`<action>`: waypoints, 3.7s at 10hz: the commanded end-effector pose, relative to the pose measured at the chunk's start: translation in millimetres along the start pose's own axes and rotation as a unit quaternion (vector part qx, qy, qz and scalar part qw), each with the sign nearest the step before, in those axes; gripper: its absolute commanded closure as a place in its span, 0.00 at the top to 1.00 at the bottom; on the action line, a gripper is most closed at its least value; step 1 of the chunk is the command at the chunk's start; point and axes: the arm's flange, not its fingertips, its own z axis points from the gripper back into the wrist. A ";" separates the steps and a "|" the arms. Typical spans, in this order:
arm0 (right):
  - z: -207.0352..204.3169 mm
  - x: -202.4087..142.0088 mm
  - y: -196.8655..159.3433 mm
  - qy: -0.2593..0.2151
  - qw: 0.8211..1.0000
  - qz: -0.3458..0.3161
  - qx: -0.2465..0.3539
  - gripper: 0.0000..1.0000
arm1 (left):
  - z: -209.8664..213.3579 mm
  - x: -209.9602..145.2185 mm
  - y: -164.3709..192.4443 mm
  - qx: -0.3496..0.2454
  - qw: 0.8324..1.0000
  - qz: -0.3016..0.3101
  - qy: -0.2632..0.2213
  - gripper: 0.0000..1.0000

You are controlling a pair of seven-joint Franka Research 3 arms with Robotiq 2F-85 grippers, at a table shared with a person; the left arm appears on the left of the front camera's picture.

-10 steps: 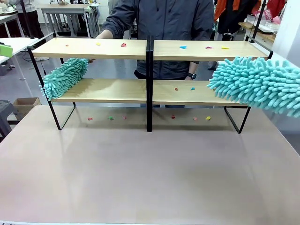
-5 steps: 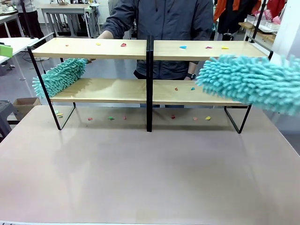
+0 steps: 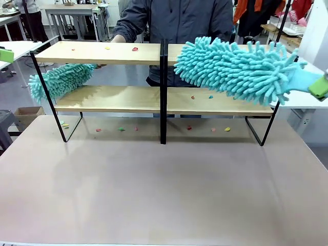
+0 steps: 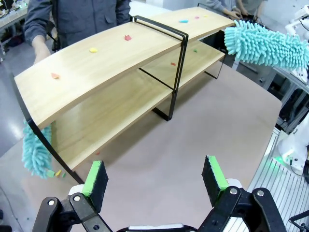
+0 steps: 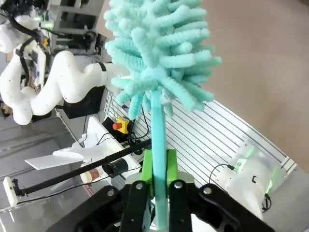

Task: Clean the shelves.
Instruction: Clean a randomly selected level of the Shelf with the Duster.

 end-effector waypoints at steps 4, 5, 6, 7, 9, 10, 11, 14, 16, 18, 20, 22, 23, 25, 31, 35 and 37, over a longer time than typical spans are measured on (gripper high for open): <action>-60.6 18.7 26.8 0.063 0.996 0.034 -0.049 0.12 | -1.6 -0.3 0.5 -0.004 1.000 0.001 -0.001 1.00; -91.6 29.0 30.8 0.094 0.994 0.040 -0.045 0.12 | -1.6 -0.3 0.5 -0.004 1.000 0.001 -0.001 1.00; -136.3 38.8 32.4 0.117 0.991 0.033 -0.063 0.12 | -1.6 -0.3 0.5 -0.004 1.000 0.001 -0.001 1.00; -170.3 41.5 31.1 0.142 0.988 0.028 -0.056 0.12 | -1.6 -0.3 0.5 -0.004 1.000 0.001 -0.001 1.00; -145.4 26.1 33.5 0.140 0.986 0.024 -0.091 0.12 | -1.6 -0.3 0.5 -0.004 1.000 0.001 -0.001 1.00; -180.2 33.1 29.4 0.149 0.986 0.039 -0.071 0.12 | -1.6 -0.3 0.5 -0.004 1.000 0.001 -0.001 1.00; -184.3 32.6 28.3 0.154 0.984 0.034 -0.081 0.12 | -1.6 -0.3 0.5 -0.004 1.000 0.001 -0.001 1.00; -275.0 103.9 24.8 0.062 0.989 0.011 -0.137 0.12 | -1.6 -0.3 0.5 -0.004 1.000 0.001 -0.001 1.00; -321.0 135.7 29.8 0.038 0.988 0.019 -0.147 0.12 | -1.6 -0.3 0.5 -0.004 1.000 0.001 -0.001 1.00; -300.9 114.4 22.5 0.048 0.989 0.028 -0.135 0.12 | -1.6 -0.3 0.5 -0.004 1.000 0.001 -0.001 1.00; -334.5 129.7 17.8 0.054 0.989 0.024 -0.139 0.12 | -1.6 -0.3 0.5 -0.004 1.000 0.001 -0.001 1.00; -360.8 154.3 -1.6 -0.007 0.992 0.001 -0.126 0.12 | -1.6 -0.3 0.5 -0.004 1.000 0.001 -0.001 1.00; -384.0 174.1 -12.1 -0.011 0.991 0.001 -0.132 0.12 | -1.6 -0.3 0.5 -0.004 1.000 0.001 -0.001 1.00; -403.5 197.5 -13.1 -0.046 0.989 0.003 -0.139 0.12 | -1.6 -0.3 0.5 -0.004 1.000 0.001 -0.001 1.00; -424.9 210.1 -21.7 -0.099 0.977 -0.069 -0.174 0.12 | -1.6 -0.3 0.5 -0.004 1.000 0.001 -0.001 1.00; -436.5 217.9 -26.6 -0.079 0.977 -0.097 -0.172 0.12 | -1.6 -0.3 0.5 -0.004 1.000 0.001 -0.001 1.00; -441.0 221.4 -25.9 -0.064 0.977 -0.106 -0.174 0.12 | -1.6 -0.3 0.5 -0.004 1.000 0.001 -0.001 1.00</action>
